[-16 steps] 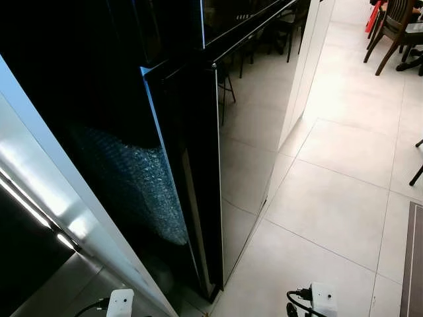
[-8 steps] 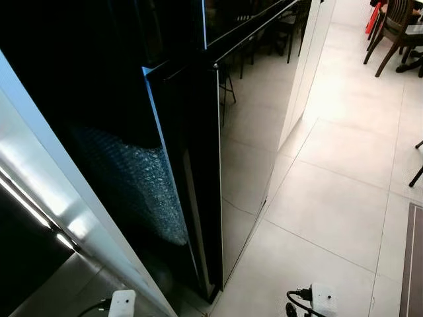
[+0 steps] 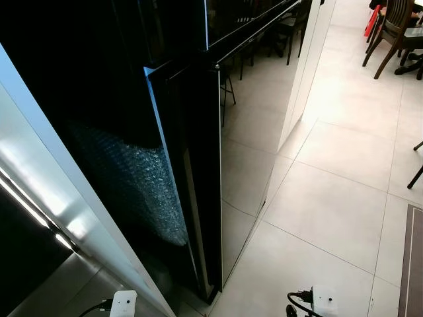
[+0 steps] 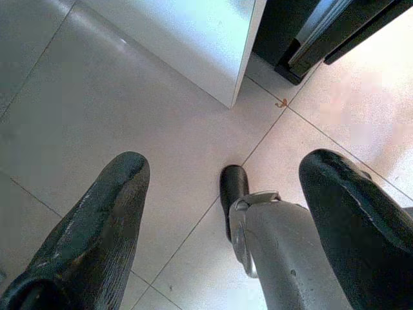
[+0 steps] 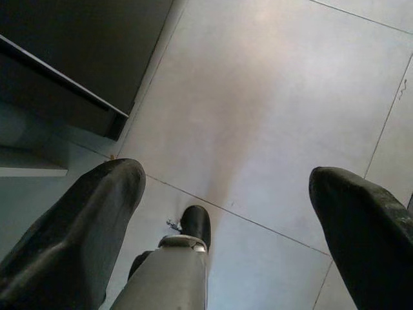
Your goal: Restocking fridge
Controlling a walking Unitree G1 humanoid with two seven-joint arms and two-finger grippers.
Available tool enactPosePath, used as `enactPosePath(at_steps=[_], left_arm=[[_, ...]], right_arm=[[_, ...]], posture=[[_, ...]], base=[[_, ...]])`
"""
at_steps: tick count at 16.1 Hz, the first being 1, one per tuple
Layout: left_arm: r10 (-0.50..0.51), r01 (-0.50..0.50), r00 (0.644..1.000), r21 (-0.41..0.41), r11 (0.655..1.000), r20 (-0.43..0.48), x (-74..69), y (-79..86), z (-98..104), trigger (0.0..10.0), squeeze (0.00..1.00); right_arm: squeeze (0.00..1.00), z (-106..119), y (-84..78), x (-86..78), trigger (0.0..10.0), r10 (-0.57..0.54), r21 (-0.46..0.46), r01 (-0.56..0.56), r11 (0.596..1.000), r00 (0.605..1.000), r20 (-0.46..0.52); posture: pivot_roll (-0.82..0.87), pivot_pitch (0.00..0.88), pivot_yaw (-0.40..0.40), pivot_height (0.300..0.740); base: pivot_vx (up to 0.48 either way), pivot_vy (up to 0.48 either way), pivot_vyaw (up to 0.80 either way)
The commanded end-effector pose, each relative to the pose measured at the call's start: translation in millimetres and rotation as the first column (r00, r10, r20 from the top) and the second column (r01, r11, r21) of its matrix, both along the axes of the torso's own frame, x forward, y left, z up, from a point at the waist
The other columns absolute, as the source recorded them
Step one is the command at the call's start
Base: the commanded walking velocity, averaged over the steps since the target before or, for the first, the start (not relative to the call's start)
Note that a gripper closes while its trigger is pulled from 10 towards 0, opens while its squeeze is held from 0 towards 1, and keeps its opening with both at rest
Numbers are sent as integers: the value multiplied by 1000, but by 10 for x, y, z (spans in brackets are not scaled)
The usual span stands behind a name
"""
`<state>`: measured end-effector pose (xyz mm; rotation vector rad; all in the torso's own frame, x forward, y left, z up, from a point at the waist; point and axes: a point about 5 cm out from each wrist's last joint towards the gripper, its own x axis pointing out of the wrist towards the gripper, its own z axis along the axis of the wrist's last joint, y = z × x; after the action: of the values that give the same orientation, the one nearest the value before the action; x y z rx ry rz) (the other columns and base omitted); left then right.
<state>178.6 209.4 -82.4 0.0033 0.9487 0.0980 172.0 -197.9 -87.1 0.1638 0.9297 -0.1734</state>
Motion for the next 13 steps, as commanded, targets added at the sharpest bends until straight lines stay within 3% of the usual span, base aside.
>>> enactPosePath(at_steps=[1, 13], left_arm=[[3, -3, 1000, 4, 1000, -24, -30, 25, -14, 10000, 0], [-1, 1, 1000, -4, 1000, -22, -8, 4, -8, 10000, 0]], right_arm=[[0, -14, 26, -19, 10000, -11, 15, 12, 1000, 1000, -8], [0, -6, 28, -1, 10000, -11, 17, 11, 1000, 1000, -3]], posture=[[-16, 0, 18, 740], [-17, 0, 14, 740]], base=[[0, 0, 0], [0, 0, 0]])
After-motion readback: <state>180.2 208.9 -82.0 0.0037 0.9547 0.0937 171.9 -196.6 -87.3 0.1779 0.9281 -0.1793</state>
